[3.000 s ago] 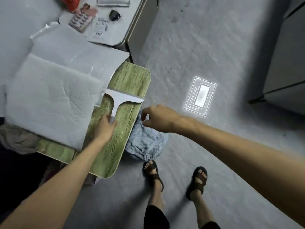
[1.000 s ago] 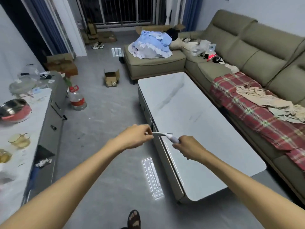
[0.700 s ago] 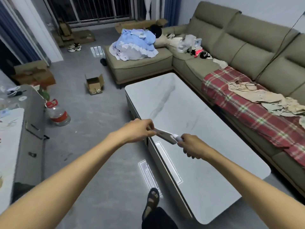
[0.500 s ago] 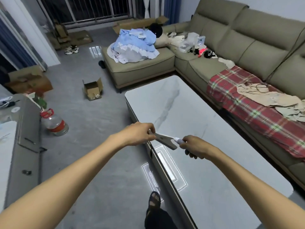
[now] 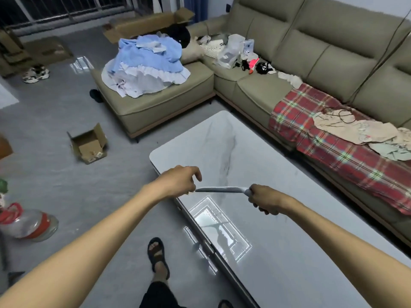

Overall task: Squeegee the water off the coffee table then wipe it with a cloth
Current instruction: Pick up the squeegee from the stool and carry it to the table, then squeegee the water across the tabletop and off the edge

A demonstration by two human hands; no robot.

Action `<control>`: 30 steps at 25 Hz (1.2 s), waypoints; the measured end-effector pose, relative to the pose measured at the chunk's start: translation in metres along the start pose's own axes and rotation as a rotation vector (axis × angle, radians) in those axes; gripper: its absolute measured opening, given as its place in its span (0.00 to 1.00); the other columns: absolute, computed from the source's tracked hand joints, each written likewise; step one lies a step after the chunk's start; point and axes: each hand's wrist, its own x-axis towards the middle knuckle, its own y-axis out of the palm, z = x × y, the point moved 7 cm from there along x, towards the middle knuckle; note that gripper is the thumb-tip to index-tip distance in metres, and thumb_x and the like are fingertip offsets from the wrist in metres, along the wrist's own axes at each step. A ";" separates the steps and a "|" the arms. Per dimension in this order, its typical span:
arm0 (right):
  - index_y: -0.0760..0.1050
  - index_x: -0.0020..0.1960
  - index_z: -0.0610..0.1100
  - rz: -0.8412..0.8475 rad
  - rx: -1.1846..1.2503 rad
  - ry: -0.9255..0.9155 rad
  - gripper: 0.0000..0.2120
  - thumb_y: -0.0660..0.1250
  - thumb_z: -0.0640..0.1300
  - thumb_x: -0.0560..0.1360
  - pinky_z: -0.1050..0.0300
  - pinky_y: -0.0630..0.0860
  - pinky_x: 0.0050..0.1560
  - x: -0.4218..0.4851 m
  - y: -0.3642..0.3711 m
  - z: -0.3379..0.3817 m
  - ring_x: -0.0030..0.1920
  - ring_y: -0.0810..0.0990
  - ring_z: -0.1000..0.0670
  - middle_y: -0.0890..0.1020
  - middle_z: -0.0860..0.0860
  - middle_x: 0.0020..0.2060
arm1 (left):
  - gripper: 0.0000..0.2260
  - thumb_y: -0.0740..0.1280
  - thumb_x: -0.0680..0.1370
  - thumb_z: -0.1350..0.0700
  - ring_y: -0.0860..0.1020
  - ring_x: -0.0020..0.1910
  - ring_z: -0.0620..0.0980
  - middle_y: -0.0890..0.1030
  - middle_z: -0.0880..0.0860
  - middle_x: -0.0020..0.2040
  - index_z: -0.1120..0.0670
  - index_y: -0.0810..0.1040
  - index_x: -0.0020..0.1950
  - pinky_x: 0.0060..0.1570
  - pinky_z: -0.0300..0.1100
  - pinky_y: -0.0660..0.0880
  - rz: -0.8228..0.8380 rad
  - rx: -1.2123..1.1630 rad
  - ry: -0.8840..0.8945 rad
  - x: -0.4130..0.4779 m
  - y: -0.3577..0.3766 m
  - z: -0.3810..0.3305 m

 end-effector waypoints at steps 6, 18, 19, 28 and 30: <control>0.67 0.44 0.42 -0.066 0.147 0.156 0.09 0.54 0.45 0.80 0.67 0.60 0.20 0.082 -0.040 0.075 0.29 0.67 0.48 0.71 0.45 0.37 | 0.13 0.62 0.69 0.57 0.81 0.39 0.41 0.82 0.45 0.37 0.42 0.74 0.50 0.33 0.39 0.69 0.150 0.082 0.070 0.111 -0.089 0.071; 0.71 0.57 0.42 -0.123 0.383 0.211 0.12 0.53 0.47 0.82 0.57 0.66 0.28 0.282 -0.111 0.124 0.32 0.73 0.43 0.76 0.44 0.39 | 0.14 0.59 0.73 0.61 0.82 0.45 0.51 0.83 0.51 0.43 0.48 0.77 0.53 0.49 0.48 0.78 0.217 -0.011 0.020 0.334 -0.152 0.128; 0.71 0.57 0.41 -0.146 0.433 0.231 0.14 0.53 0.49 0.82 0.58 0.66 0.28 0.303 -0.121 0.125 0.31 0.73 0.43 0.76 0.42 0.39 | 0.13 0.60 0.73 0.61 0.81 0.45 0.51 0.83 0.50 0.44 0.48 0.77 0.53 0.46 0.47 0.78 0.189 -0.018 0.003 0.359 -0.159 0.139; 0.65 0.64 0.38 -0.446 0.252 0.402 0.14 0.52 0.44 0.82 0.47 0.75 0.41 0.508 -0.180 0.088 0.43 0.78 0.35 0.79 0.33 0.52 | 0.26 0.65 0.76 0.59 0.66 0.71 0.56 0.68 0.58 0.71 0.58 0.64 0.73 0.65 0.46 0.68 0.190 0.100 -0.064 0.614 -0.088 0.252; 0.65 0.66 0.42 -0.525 0.235 0.427 0.14 0.53 0.42 0.80 0.49 0.74 0.36 0.566 -0.208 0.081 0.43 0.78 0.35 0.78 0.33 0.52 | 0.29 0.65 0.75 0.59 0.61 0.74 0.56 0.63 0.58 0.74 0.59 0.59 0.75 0.70 0.48 0.63 0.218 0.137 -0.025 0.664 -0.065 0.274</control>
